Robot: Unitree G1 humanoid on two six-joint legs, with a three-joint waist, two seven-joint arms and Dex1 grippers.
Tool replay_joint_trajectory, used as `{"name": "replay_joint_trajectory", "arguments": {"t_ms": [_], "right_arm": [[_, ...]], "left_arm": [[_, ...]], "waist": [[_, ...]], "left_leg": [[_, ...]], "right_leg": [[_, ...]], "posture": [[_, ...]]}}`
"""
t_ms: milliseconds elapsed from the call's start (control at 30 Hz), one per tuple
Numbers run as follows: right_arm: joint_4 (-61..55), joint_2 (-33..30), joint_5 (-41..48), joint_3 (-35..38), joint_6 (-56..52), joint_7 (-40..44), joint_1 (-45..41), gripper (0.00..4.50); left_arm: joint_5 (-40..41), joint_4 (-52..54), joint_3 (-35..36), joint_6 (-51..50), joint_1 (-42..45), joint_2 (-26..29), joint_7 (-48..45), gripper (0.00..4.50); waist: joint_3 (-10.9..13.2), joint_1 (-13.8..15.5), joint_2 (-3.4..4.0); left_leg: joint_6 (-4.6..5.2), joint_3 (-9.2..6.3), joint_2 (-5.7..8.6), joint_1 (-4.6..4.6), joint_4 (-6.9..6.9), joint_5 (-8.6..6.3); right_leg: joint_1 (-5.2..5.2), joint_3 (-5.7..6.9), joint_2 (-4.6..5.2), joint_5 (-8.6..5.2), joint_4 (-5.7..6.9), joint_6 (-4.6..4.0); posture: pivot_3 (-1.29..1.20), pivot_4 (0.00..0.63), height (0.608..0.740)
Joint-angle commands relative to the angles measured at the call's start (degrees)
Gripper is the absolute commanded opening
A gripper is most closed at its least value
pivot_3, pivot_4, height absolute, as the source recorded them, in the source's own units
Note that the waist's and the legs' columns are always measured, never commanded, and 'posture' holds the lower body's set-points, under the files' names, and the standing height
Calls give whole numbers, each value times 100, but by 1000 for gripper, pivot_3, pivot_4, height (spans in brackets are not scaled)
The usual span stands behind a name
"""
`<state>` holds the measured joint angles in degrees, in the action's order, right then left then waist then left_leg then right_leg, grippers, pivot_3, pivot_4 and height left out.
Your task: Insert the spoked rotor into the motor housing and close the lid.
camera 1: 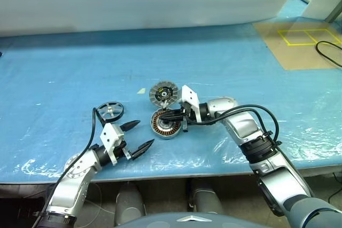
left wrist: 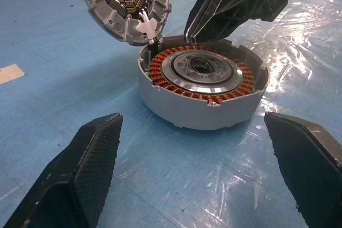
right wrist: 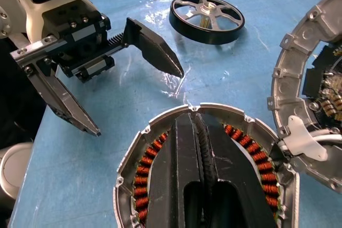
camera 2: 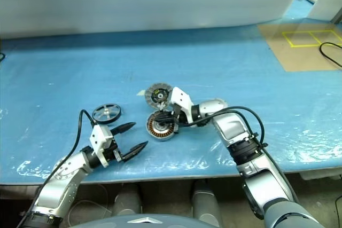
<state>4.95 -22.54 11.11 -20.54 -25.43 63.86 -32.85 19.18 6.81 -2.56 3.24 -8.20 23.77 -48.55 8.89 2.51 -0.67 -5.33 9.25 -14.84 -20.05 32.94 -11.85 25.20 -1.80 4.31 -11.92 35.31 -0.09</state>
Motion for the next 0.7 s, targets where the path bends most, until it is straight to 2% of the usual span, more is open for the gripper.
{"name": "replay_joint_trajectory", "arguments": {"t_ms": [33,700], "right_arm": [[-73,-155,-310,-82,279,-98,-99,38],[-140,-248,-586,-350,236,8,-182,38]], "left_arm": [[68,159,53,24,0,57,-46,4500],[58,132,39,40,4,15,-24,4500]], "waist": [[0,1,0],[0,-4,0]], "left_leg": [[-3,0,0,0,0,2],[-3,0,0,0,0,2]], "right_leg": [[0,0,0,0,0,0],[0,0,-1,0,0,0]], "posture": [[0,150,740],[0,150,740]]}}
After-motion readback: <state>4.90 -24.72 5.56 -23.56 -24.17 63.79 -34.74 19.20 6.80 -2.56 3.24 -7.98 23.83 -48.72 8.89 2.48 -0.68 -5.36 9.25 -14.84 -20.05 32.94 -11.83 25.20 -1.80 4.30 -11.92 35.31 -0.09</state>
